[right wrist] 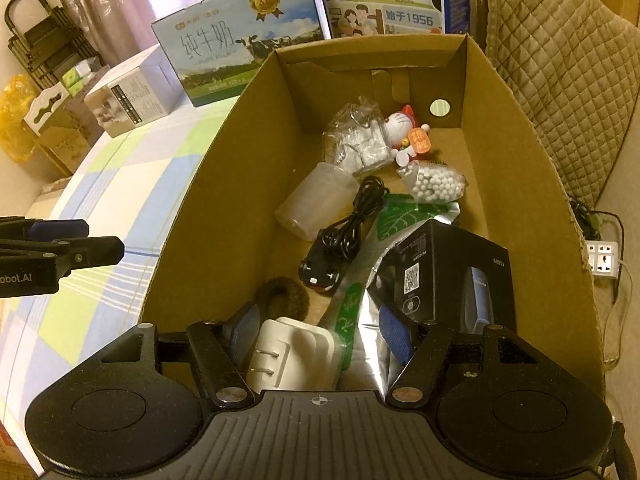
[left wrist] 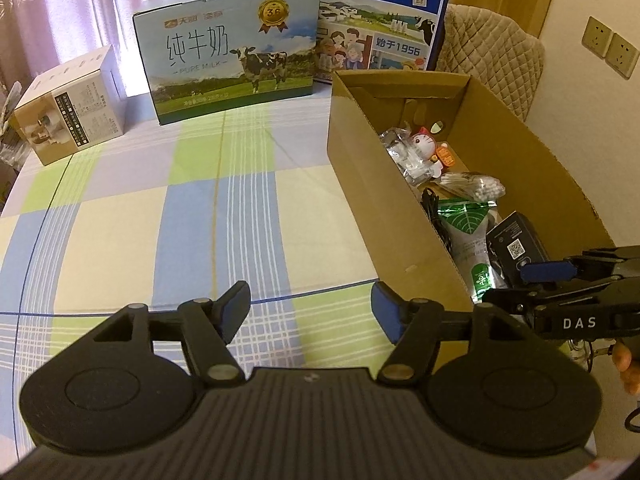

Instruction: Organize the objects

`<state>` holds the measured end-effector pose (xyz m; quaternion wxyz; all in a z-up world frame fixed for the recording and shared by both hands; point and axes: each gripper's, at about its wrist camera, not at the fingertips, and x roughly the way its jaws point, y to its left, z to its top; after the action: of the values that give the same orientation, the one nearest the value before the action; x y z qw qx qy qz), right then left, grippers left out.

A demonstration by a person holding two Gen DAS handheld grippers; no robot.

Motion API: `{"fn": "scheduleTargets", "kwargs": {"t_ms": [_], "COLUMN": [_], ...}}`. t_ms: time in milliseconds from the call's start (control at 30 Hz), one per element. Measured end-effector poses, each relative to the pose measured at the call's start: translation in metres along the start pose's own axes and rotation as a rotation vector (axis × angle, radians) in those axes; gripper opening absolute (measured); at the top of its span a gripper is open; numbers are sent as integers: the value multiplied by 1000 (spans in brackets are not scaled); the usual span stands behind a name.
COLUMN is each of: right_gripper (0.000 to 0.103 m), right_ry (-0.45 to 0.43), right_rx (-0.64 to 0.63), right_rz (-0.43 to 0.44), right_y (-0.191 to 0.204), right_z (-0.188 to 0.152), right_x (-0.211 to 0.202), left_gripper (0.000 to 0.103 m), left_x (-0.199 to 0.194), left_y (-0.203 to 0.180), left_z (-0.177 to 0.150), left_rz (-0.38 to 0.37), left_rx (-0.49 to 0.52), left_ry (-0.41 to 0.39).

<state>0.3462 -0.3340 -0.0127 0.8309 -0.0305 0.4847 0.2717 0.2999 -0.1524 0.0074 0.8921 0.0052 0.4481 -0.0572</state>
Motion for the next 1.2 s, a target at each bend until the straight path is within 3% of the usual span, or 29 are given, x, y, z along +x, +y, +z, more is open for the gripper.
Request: {"fn": "scheduleTargets", "kwargs": {"t_ms": [600,1033,1200], "right_gripper": [64,64,65], "right_ry": [-36,-165,-212], "right_rx": [7,24,30], "right_rz": [7,-36,-51], "right_y": [9,34,55], "right_z": [-12,-38,-51], "right_x": [-22,-70,-88], "left_gripper": [73,87,98], "left_x": [-31,-74,-98], "left_y": [4,8,19], "left_z": [-16,-36,-53], "left_rz": [45,17,11], "left_rx": [-25,-14,-2], "left_ry": [-35,-113,-159]}}
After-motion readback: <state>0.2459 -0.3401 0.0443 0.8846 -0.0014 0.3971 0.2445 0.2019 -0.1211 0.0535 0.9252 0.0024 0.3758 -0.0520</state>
